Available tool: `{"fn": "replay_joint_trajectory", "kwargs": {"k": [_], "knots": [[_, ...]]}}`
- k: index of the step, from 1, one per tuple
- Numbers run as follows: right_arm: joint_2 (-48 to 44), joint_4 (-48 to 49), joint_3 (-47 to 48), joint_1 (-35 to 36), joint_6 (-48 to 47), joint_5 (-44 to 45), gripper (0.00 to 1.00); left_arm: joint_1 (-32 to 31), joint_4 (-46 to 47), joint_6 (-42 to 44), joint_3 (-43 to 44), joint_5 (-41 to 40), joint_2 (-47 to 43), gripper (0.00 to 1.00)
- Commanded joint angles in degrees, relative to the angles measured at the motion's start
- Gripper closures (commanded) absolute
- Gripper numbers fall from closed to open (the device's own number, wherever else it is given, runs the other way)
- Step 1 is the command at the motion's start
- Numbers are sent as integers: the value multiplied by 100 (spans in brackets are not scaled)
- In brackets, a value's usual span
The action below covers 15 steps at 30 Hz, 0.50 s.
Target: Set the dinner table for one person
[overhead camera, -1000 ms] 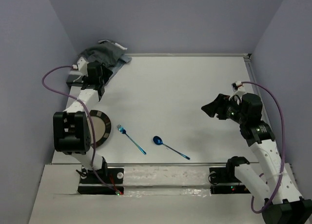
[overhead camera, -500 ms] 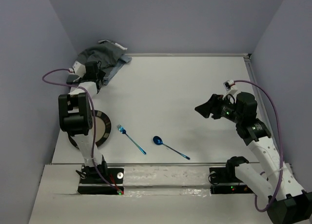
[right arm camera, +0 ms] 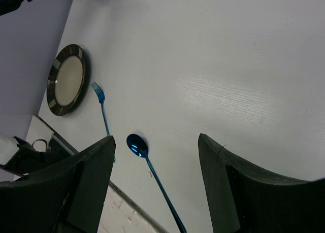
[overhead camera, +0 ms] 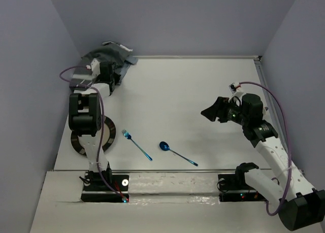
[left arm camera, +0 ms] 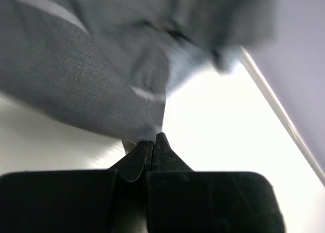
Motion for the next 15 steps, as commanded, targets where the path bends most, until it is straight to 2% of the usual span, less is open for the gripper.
{"fn": "replay_joint_trajectory", "kwargs": {"k": [1,3,9,10,11,14,15], "knots": [[156,447,150,35,-136,191,28,-1374,968,553,376,758,-494,100],[182,438,203,35,-172,322,27,-2048,1048,686,473,820,-451,100],[191,368,230,35,-312,911,26,-3264,1400,880,421,873,-29,100],[183,359,204,35,-321,973,25,-3370,1408,914,447,873,59,94],[191,350,203,35,-347,1034,24,-3571,1400,950,447,873,208,75],[191,306,168,35,-339,1385,23,-3818,1365,1099,438,873,358,48],[209,306,160,35,-295,1543,23,-3863,1330,1143,421,873,341,34]]}}
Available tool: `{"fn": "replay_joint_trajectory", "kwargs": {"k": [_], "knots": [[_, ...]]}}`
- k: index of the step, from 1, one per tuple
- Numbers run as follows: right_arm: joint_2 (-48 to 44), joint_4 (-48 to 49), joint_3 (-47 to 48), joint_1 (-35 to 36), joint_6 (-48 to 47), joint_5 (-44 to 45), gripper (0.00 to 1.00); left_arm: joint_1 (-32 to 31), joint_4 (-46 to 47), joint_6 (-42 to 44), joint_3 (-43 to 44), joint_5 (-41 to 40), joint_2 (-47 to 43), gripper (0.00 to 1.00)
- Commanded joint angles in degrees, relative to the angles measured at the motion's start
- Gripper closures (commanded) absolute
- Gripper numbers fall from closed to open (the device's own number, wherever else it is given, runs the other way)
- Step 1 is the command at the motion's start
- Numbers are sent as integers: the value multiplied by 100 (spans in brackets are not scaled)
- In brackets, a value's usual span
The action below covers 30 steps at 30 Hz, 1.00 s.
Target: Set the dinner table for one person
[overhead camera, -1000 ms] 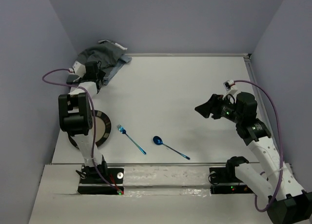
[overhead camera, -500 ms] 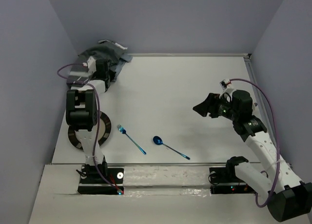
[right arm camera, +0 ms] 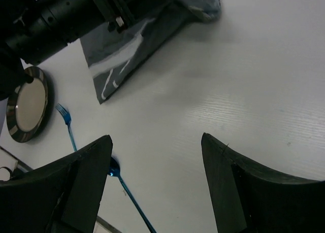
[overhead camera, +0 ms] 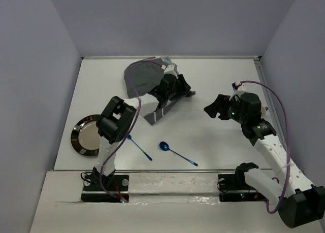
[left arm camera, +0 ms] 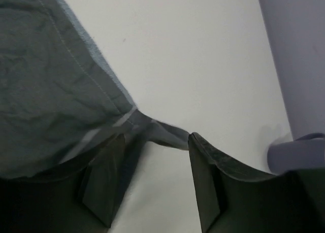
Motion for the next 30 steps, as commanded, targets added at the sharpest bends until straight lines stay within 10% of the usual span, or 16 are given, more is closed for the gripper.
{"fn": "replay_joint_trajectory", "kwargs": {"k": [1,11,30], "knots": [[43,221,149,26,-57,696,23,-34,101,404,35,-60,57,29],[317,898,-168,26,550,1144,34,-288,-487,1499,-485,-447,-1359,40],[-2093,-1027,289,26,286,2499,43,-1581,-2623,5247,2160,-551,1022,42]]}}
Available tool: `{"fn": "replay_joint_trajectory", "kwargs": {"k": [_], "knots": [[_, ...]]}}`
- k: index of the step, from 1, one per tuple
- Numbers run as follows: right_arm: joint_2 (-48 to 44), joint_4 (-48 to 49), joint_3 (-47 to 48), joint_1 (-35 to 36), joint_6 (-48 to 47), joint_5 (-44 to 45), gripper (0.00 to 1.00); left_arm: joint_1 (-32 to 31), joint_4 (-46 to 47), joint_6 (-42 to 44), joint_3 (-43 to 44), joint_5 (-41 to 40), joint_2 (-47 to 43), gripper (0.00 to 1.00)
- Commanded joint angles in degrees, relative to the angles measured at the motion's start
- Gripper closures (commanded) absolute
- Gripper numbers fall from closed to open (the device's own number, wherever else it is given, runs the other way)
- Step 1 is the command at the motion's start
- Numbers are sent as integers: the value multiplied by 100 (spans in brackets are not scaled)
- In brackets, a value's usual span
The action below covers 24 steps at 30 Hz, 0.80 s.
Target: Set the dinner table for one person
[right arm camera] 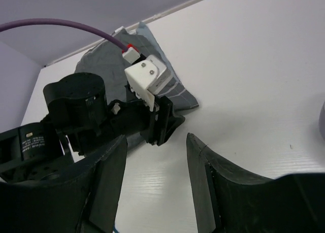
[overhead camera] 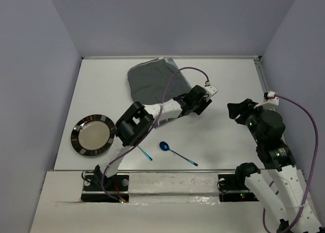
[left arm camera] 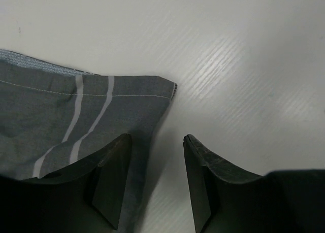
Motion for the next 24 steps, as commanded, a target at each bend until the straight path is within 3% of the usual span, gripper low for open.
{"fn": "replay_joint_trajectory", "kwargs": {"k": [1,6,12,19,20,23,24], "knots": [[25,-332,213,26,-140,-17,41,-84,-540,929,680,-246,103,42],[148,-288,186,26,-114,-403,39,-189,-709,1307,971,-844,437,38],[192,-209,134,26,-157,-518,39,-295,-709,1509,1191,-985,691,37],[61,-209,160,26,-175,-518,39,-295,-1025,1729,1832,-1372,1219,45],[43,-209,151,26,-175,-544,39,-295,-1016,1721,1920,-1372,1237,47],[-18,-183,142,26,-158,-615,39,-295,-902,1685,2087,-1521,1307,67],[-36,-156,134,26,-158,-789,39,-295,-850,1677,2105,-1574,1325,84]]}}
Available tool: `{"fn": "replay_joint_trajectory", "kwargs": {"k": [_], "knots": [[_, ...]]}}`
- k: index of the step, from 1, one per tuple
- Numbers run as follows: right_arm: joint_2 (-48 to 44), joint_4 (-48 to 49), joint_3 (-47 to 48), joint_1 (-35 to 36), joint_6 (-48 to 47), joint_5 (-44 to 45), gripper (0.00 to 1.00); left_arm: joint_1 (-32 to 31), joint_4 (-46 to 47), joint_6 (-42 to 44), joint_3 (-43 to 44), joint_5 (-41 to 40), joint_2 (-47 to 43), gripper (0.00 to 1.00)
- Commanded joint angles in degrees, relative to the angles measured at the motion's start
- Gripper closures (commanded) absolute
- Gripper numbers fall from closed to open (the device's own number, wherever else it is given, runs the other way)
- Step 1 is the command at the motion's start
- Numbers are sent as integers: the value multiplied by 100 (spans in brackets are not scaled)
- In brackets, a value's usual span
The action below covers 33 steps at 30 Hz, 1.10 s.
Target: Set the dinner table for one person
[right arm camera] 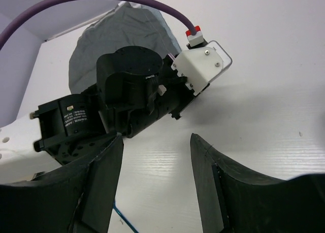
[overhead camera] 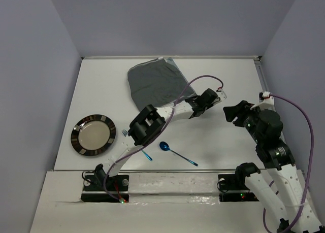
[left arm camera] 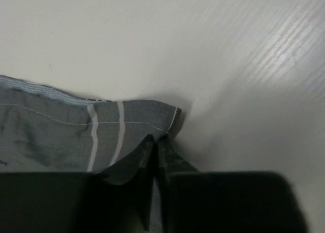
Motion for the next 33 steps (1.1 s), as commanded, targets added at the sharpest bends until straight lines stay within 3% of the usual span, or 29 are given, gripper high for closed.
{"fn": "replay_joint_trajectory", "kwargs": {"k": [1,2,8,14,19,25,33], "knots": [[-136,202,92,26,-109,-360,39,-9,84,118,385,-522,7,93],[-154,211,83,26,-127,-387,39,-17,241,101,394,-637,-19,100],[-164,281,-66,26,-171,-571,39,219,1207,-513,-228,-1341,-984,100],[434,650,-338,26,-154,-677,36,580,1998,-2025,-1721,-1798,-2996,100],[1742,1351,-497,464,-13,-740,33,922,2572,-3027,-3390,-2272,-4544,100],[3541,2458,-418,1748,381,-204,32,1371,3019,-4143,-5176,-2518,-6098,100],[5574,3208,443,1890,716,123,37,1784,3283,-4654,-6847,-2625,-7444,100]]}}
